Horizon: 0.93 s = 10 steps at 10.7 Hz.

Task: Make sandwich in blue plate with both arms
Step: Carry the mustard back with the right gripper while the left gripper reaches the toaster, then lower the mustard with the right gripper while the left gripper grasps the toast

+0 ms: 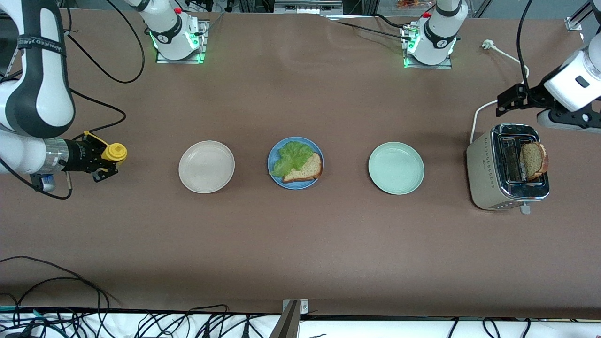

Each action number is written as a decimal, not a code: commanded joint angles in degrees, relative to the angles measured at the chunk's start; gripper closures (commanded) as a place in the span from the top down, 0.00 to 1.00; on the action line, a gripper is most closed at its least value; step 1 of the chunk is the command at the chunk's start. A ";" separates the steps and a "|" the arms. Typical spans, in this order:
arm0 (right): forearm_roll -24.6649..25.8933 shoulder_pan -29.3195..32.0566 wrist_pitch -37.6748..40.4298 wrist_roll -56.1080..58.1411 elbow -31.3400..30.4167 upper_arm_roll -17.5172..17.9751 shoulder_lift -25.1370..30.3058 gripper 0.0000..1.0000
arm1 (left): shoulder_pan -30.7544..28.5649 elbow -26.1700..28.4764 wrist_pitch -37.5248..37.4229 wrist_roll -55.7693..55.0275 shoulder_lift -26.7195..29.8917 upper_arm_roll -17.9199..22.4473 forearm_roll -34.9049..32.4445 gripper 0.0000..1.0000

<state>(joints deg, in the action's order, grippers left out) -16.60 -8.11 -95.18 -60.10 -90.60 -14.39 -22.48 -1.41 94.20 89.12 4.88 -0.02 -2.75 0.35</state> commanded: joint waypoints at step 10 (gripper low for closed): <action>-21.72 8.80 -7.92 19.84 -17.40 -0.72 -6.34 0.00 | -0.09 -0.24 13.70 11.01 -14.29 12.85 0.26 1.00</action>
<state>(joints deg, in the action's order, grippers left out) -36.57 -0.80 -102.67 -44.04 -104.26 -14.52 -29.70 -1.53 94.38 100.06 10.86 -11.41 7.74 0.32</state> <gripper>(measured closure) 0.912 0.000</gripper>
